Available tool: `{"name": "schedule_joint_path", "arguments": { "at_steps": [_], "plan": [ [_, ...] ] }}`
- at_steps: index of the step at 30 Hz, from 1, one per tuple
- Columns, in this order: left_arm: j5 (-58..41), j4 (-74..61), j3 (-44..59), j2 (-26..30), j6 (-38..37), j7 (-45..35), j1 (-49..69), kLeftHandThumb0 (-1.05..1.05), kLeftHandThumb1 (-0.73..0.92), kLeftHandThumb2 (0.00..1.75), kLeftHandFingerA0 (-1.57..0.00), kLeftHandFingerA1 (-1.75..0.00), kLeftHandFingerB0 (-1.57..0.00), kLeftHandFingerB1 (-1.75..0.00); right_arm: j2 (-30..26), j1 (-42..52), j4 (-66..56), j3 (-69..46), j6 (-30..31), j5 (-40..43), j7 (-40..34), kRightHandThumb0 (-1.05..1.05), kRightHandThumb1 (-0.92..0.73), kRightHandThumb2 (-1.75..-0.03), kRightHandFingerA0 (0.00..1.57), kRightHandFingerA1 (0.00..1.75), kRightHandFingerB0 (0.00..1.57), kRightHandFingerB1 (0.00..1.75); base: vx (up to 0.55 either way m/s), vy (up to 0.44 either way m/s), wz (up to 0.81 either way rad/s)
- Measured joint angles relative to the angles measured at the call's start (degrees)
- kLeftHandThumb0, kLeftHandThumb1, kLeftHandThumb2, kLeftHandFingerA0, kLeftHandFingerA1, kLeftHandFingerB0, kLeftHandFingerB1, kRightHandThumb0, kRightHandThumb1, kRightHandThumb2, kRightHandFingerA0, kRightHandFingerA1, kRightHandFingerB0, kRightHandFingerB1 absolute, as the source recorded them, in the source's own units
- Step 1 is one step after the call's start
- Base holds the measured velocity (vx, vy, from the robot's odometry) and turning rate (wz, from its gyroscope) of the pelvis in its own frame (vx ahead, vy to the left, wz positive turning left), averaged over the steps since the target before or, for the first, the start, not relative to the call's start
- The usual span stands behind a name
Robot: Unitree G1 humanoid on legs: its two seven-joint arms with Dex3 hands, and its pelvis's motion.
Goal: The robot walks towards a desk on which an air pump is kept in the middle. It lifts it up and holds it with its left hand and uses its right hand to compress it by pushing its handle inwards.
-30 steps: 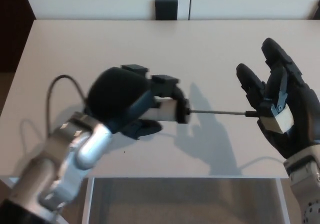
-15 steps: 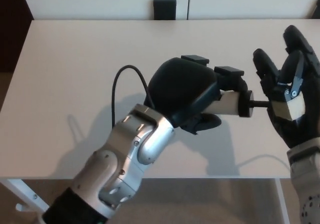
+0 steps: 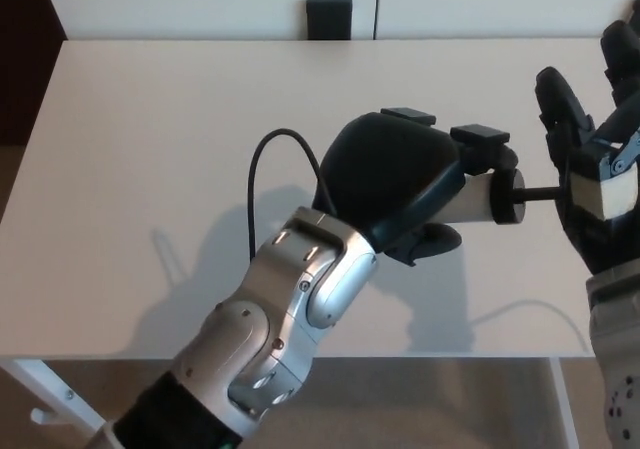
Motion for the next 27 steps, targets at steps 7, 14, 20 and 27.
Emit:
{"name": "schedule_joint_path", "arguments": {
  "at_steps": [7, 14, 20, 27],
  "plan": [
    [-0.41, 5.38, 3.49, 3.64, -0.55, 0.87, -2.08, -0.25, 0.67, 0.62, -0.82, -1.57, -0.78, -0.57, -1.63, 0.95, 0.07, -1.33, -0.06, 0.03, 1.13, -0.87, -0.86, -1.36, 0.00, 0.34, 0.00, 0.28, 0.00, 0.000, 0.00],
    [-2.12, 16.62, 8.24, 7.49, -0.79, 3.04, -5.56, -0.20, 0.76, 0.61, -0.75, -1.67, -0.77, -0.75, -6.13, 4.58, 0.07, -4.64, -0.95, -0.32, 3.23, -0.93, -0.89, -1.37, 0.00, 0.32, 0.00, 0.25, 0.00, 0.000, 0.00],
    [-3.35, 22.62, 9.09, 7.74, -1.58, 4.74, -6.44, -0.21, 0.78, 0.63, -0.76, -1.65, -0.78, -0.67, -8.35, 7.96, 0.18, -6.60, -1.97, -0.11, 5.77, -0.90, -0.91, -1.37, 0.00, 0.33, 0.00, 0.26, 0.00, 0.000, 0.00],
    [-4.64, 25.21, 9.03, 7.55, -3.00, 6.01, -7.06, -0.22, 0.77, 0.61, -0.75, -1.67, -0.79, -0.69, -9.09, 11.39, 0.42, -8.57, -3.06, 0.39, 7.94, -0.95, -0.91, -1.38, 0.00, 0.32, 0.00, 0.24, 0.00, 0.000, 0.00]
  ]
}}
